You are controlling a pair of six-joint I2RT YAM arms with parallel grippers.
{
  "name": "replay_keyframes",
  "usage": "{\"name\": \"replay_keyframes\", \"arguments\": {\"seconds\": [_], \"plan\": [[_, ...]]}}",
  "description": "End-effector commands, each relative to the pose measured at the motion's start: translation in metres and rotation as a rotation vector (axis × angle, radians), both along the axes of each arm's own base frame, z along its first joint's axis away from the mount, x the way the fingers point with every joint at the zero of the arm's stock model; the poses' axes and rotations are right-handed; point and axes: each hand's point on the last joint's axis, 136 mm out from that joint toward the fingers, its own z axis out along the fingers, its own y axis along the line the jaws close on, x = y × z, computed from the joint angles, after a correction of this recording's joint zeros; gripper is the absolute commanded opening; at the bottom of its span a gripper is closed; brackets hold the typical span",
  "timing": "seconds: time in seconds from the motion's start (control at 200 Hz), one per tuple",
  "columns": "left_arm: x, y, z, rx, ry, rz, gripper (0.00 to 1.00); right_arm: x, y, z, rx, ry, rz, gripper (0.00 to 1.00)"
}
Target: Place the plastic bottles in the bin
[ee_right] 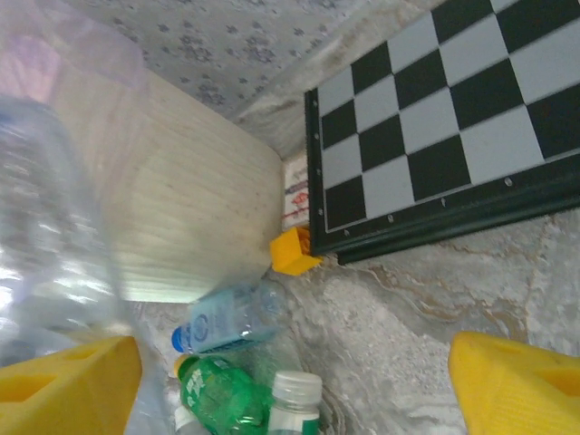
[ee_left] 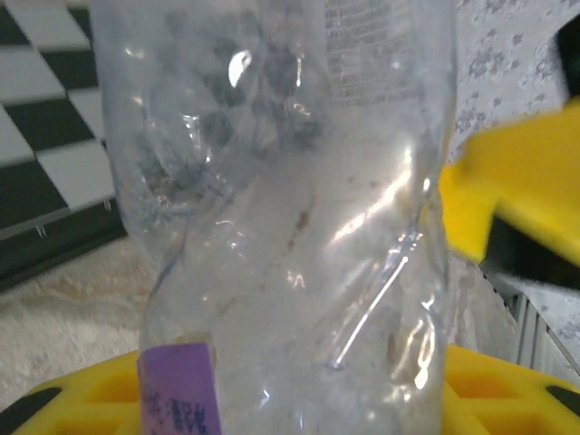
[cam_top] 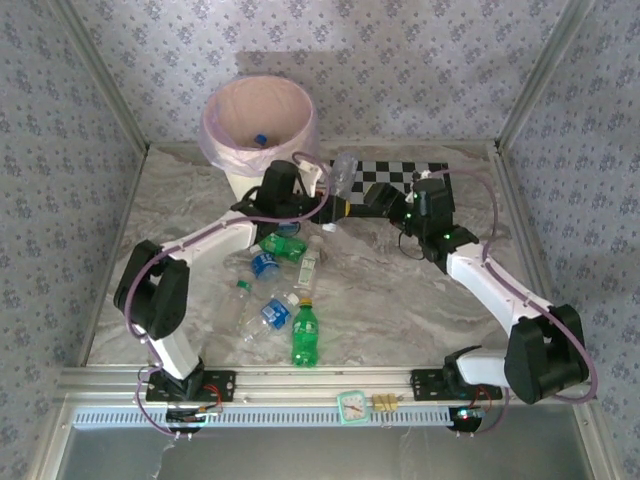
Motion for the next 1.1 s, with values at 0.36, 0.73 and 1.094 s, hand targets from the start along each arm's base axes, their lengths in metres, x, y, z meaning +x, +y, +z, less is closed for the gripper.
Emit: {"name": "replay_keyframes", "arguments": {"seconds": [0.36, 0.73, 1.094], "plan": [[0.073, 0.097, 0.156, 0.120, -0.361, 0.315, 0.40, -0.002, 0.038, -0.028, -0.010, 0.074, 0.109, 1.00], [0.123, 0.176, 0.164, 0.358, -0.416, 0.535, 0.41, -0.002, 0.038, -0.033, -0.044, 0.096, 0.122, 1.00], [0.159, 0.189, 0.115, 0.566, -0.278, 0.541, 0.44, -0.004, 0.039, -0.039, -0.054, 0.131, 0.131, 1.00]]}}
